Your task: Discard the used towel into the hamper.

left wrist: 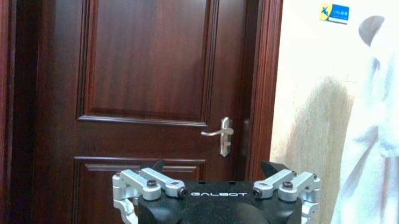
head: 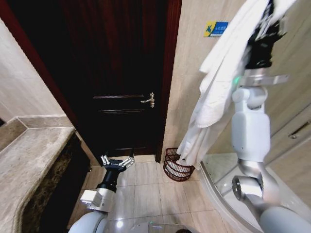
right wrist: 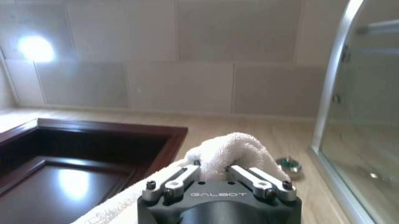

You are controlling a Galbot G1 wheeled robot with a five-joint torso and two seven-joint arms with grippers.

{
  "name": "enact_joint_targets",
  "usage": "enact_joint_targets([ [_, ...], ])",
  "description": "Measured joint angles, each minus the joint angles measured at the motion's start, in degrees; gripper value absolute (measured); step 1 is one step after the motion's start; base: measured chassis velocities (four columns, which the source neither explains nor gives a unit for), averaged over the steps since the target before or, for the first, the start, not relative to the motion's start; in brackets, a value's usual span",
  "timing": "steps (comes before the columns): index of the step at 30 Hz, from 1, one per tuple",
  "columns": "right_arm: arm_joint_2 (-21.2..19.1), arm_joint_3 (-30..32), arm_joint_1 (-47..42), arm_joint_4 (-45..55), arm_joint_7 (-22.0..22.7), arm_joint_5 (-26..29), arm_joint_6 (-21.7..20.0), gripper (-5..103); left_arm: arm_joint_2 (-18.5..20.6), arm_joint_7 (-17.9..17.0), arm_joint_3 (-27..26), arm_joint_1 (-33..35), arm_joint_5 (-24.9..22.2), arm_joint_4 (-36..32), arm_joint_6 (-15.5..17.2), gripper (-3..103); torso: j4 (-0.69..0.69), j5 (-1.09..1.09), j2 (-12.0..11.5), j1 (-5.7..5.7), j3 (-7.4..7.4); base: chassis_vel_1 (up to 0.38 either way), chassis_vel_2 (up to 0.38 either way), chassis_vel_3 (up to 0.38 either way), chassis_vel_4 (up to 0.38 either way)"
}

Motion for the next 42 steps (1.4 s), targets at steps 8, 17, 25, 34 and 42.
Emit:
enact_joint_targets([
  [8,0.4,1.4,-6.0,0.0,-0.4,0.0,0.7,8,0.0,0.0,0.0,0.0,0.0,0.0,0.0,100,0.00,0.01,0.0,0.00,0.00,0.000,0.000,0.000,0.000],
  [17,1.2,2.0,-13.7,2.0,-1.1,-0.1,1.7,8,0.0,0.0,0.0,0.0,0.0,0.0,0.0,100,-0.01,-0.01,0.0,0.00,0.00,0.000,0.000,0.000,0.000],
  [25,2.4,2.6,-19.7,4.6,-1.2,-0.9,2.2,8,0.0,0.0,0.0,0.0,0.0,0.0,0.0,100,-0.01,0.00,0.0,0.00,0.00,0.000,0.000,0.000,0.000],
  [34,2.8,3.5,-24.9,7.5,-0.6,-0.9,1.5,8,0.0,0.0,0.0,0.0,0.0,0.0,0.0,100,-0.01,0.00,0.0,-0.02,-0.01,0.000,0.000,0.000,0.000],
  [42,2.5,3.9,-28.1,9.3,-0.6,-0.7,1.2,8,0.0,0.0,0.0,0.0,0.0,0.0,0.0,100,0.00,0.01,0.0,0.02,0.00,-0.044,0.043,0.045,-0.047],
])
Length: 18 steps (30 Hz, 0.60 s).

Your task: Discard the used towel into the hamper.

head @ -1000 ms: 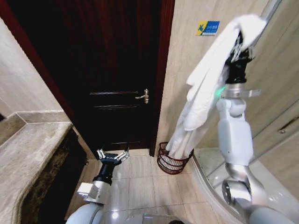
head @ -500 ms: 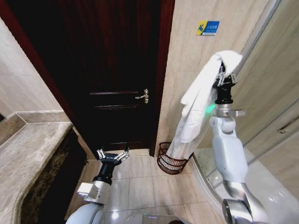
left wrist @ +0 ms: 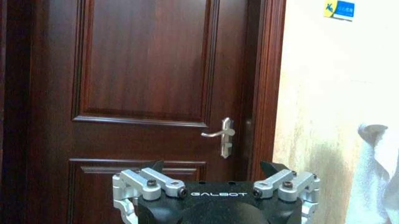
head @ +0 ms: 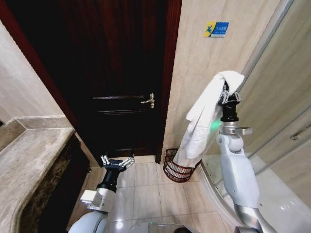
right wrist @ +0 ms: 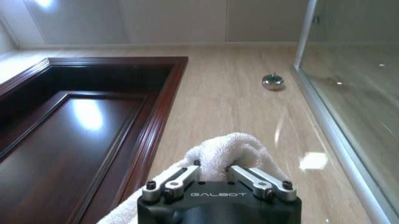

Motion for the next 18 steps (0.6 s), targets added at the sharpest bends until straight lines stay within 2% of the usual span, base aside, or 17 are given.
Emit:
enact_joint_targets([
  [12,-0.2,0.9,-1.8,1.4,0.2,0.5,-0.1,8,0.0,0.0,0.0,0.0,0.0,0.0,0.0,100,0.00,-0.01,0.0,-0.04,-0.01,-0.020,0.017,0.020,-0.019],
  [18,-0.3,1.3,-2.5,1.7,0.1,0.6,0.0,8,0.0,0.0,0.0,0.0,0.0,0.0,0.0,100,-0.01,0.00,0.0,-0.04,-0.01,-0.100,0.102,0.106,-0.077],
])
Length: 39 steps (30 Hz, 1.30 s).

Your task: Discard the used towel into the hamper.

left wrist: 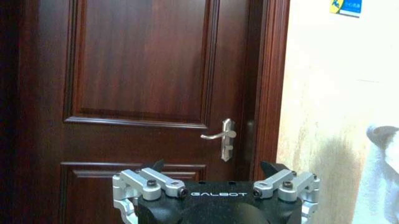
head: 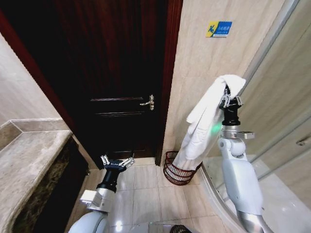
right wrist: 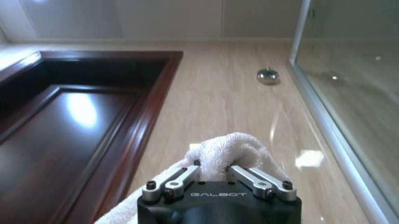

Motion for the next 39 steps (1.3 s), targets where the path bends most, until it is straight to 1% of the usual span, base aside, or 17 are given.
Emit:
enact_joint_targets([
  [8,-0.2,0.2,-0.6,0.0,-0.1,0.5,0.7,8,0.0,0.0,0.0,0.0,0.0,0.0,0.0,100,0.01,-0.01,0.0,0.06,0.02,-0.152,0.118,0.141,-0.114],
  [14,0.4,0.4,-2.8,-0.1,-0.7,0.5,1.5,8,0.0,0.0,0.0,0.0,0.0,0.0,0.0,100,0.01,-0.01,0.0,0.02,0.01,-0.012,0.020,0.019,-0.025],
  [22,1.5,1.8,-7.3,-1.7,-3.1,0.8,3.5,8,0.0,0.0,0.0,0.0,0.0,0.0,0.0,100,0.00,-0.01,0.0,-0.02,-0.01,0.000,0.000,0.000,0.000],
  [30,2.1,1.0,-8.7,-6.7,-5.2,0.8,6.3,8,0.0,0.0,0.0,0.0,0.0,0.0,0.0,100,0.01,-0.01,0.0,0.02,0.00,0.000,0.000,0.000,0.000],
  [39,3.3,-0.5,-8.3,-14.0,-6.1,0.4,9.2,8,0.0,0.0,0.0,0.0,0.0,0.0,0.0,100,0.01,-0.01,0.0,0.02,0.00,0.000,0.000,0.000,0.000],
])
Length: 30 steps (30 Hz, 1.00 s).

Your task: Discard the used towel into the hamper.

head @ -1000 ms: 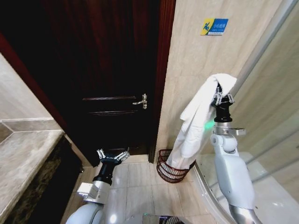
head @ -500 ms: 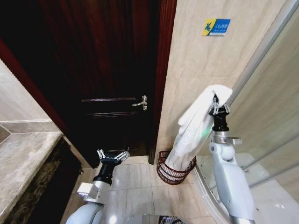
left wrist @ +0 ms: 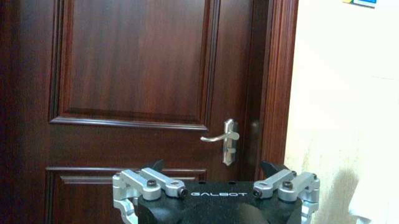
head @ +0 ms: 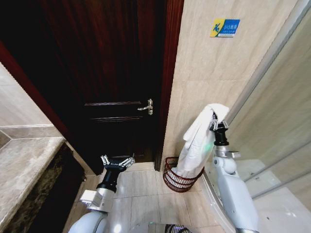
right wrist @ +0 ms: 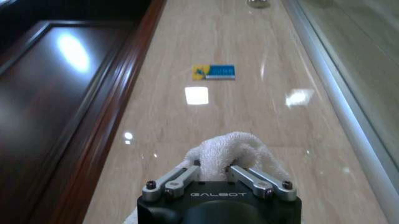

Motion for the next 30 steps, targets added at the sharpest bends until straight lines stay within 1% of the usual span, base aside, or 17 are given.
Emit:
enact_joint_targets([
  [7,0.9,-0.1,0.1,-3.8,-1.1,-0.6,1.5,8,0.0,0.0,0.0,0.0,0.0,0.0,0.0,100,0.00,0.00,0.0,0.00,0.00,0.000,0.000,0.000,0.000],
  [9,1.3,-0.1,0.0,-6.0,-2.4,-0.6,2.6,8,0.0,0.0,0.0,0.0,0.0,0.0,0.0,100,0.00,-0.01,0.0,0.00,0.00,0.000,0.000,0.000,0.000],
  [13,1.8,0.0,0.1,-8.9,-3.6,-0.6,3.9,8,0.0,0.0,0.0,0.0,0.0,0.0,0.0,100,0.00,0.00,0.0,0.00,0.00,0.000,0.000,0.000,0.000],
  [21,2.3,0.8,0.2,-14.9,-6.2,-0.1,4.2,8,0.0,0.0,0.0,0.0,0.0,0.0,0.0,100,0.00,0.00,0.0,0.00,0.00,0.000,0.000,0.000,0.000],
  [25,2.4,1.0,0.5,-17.5,-7.0,0.3,4.2,8,0.0,0.0,0.0,0.0,0.0,0.0,0.0,100,-0.01,0.00,0.0,0.00,0.00,0.000,0.000,0.000,0.000],
  [30,2.7,0.8,1.6,-21.6,-8.1,1.0,4.2,8,0.0,0.0,0.0,0.0,0.0,0.0,0.0,100,0.00,0.00,0.0,0.00,0.00,0.000,0.000,0.000,0.000],
])
